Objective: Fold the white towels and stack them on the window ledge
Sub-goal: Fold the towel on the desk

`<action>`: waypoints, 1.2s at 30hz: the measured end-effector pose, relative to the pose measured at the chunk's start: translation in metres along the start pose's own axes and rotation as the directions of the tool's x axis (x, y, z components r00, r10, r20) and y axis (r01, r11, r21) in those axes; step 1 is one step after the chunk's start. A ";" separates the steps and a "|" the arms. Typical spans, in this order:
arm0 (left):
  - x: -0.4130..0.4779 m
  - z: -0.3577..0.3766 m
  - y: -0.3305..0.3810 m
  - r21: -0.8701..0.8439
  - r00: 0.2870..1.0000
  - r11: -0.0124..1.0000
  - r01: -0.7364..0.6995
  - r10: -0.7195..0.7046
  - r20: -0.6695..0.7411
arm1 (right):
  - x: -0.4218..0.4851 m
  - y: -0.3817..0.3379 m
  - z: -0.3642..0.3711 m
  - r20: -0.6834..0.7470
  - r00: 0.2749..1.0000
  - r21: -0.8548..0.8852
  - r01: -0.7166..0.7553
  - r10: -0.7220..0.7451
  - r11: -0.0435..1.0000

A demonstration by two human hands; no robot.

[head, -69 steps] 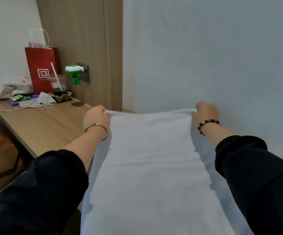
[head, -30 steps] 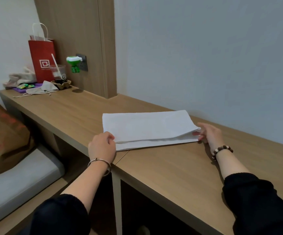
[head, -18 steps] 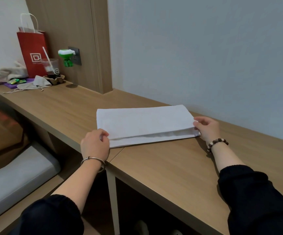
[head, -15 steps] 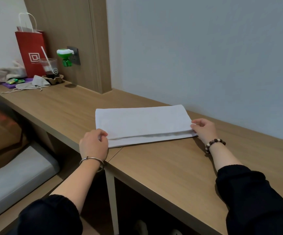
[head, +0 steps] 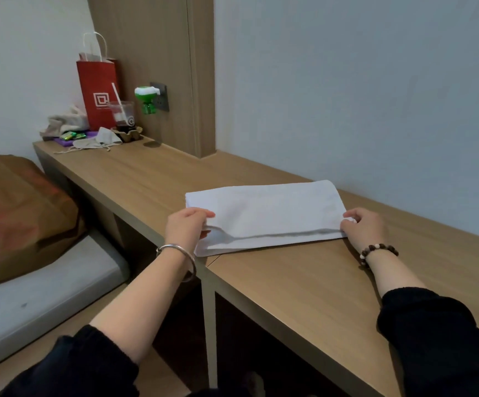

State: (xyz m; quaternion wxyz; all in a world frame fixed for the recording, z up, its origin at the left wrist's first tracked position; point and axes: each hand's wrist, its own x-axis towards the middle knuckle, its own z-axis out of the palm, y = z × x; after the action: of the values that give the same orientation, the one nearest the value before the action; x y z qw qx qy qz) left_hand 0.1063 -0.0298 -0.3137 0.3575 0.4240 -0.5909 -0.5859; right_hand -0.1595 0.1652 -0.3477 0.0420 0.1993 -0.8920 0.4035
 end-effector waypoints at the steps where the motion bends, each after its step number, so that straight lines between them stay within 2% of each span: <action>1: -0.002 -0.001 -0.007 0.094 1.000 0.996 -0.010 0.009 0.020 | 0.000 0.000 0.000 -0.007 1.000 -0.003 0.004 -0.004 1.000; 3: -0.006 -0.003 -0.020 0.252 0.994 0.962 -0.103 0.090 0.063 | 0.000 0.001 0.001 -0.013 1.000 0.001 0.007 -0.007 1.000; 5: -0.010 -0.004 -0.028 0.318 0.985 0.933 -0.166 0.141 0.101 | 0.000 0.002 0.000 -0.032 0.999 0.044 -0.007 0.008 0.999; 9: -0.016 -0.003 -0.036 0.374 0.975 0.901 -0.219 0.186 0.122 | 0.000 0.001 -0.010 -0.243 0.960 0.274 -0.069 0.139 0.959; 11: -0.014 -0.001 -0.037 0.343 0.982 0.920 -0.188 0.167 0.092 | 0.000 0.002 -0.015 -0.321 0.930 0.302 -0.077 0.178 0.950; 17: -0.013 -0.001 -0.038 0.293 0.985 0.941 -0.170 0.164 0.043 | -0.003 0.006 -0.014 -0.194 0.969 0.142 -0.126 0.152 0.982; 21: -0.010 -0.005 -0.035 0.220 0.995 0.971 -0.096 0.103 -0.019 | -0.008 0.004 -0.017 -0.205 0.965 0.096 -0.149 0.166 0.984; 23: -0.008 -0.008 -0.035 0.175 0.996 0.982 -0.070 0.077 -0.035 | -0.015 -0.001 -0.021 -0.223 0.963 0.002 -0.154 0.151 0.988; 26: -0.005 -0.010 -0.035 0.141 0.998 0.989 -0.045 0.051 -0.038 | -0.024 -0.016 -0.024 -0.212 0.976 -0.377 -0.026 -0.059 0.926; 27: -0.004 -0.010 -0.036 0.141 0.998 0.989 -0.045 0.051 -0.037 | -0.030 -0.022 -0.021 -0.195 0.968 -0.400 0.071 -0.160 0.914; 29: -0.005 -0.011 -0.036 0.147 0.997 0.987 -0.066 0.070 -0.023 | -0.046 -0.037 -0.009 -0.082 0.919 -0.296 0.346 -0.385 0.890; 31: -0.005 -0.013 -0.033 0.175 0.993 0.978 -0.115 0.113 0.022 | -0.068 -0.051 0.009 0.133 0.841 -0.112 0.538 -0.524 0.835; 33: -0.005 -0.017 -0.029 0.229 0.985 0.958 -0.170 0.158 0.071 | -0.088 -0.065 0.027 0.340 0.764 -0.056 0.598 -0.548 0.799; 36: 0.000 -0.024 -0.027 0.334 0.979 0.920 -0.204 0.185 0.090 | -0.101 -0.077 0.044 0.410 0.737 -0.112 0.625 -0.537 0.773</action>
State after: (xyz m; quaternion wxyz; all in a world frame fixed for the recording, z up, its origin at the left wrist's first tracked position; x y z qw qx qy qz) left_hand 0.1309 -0.0375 -0.3393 0.3181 0.4021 -0.7326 -0.4478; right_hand -0.0333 0.1196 -0.3473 0.0288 0.5322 -0.8185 0.2146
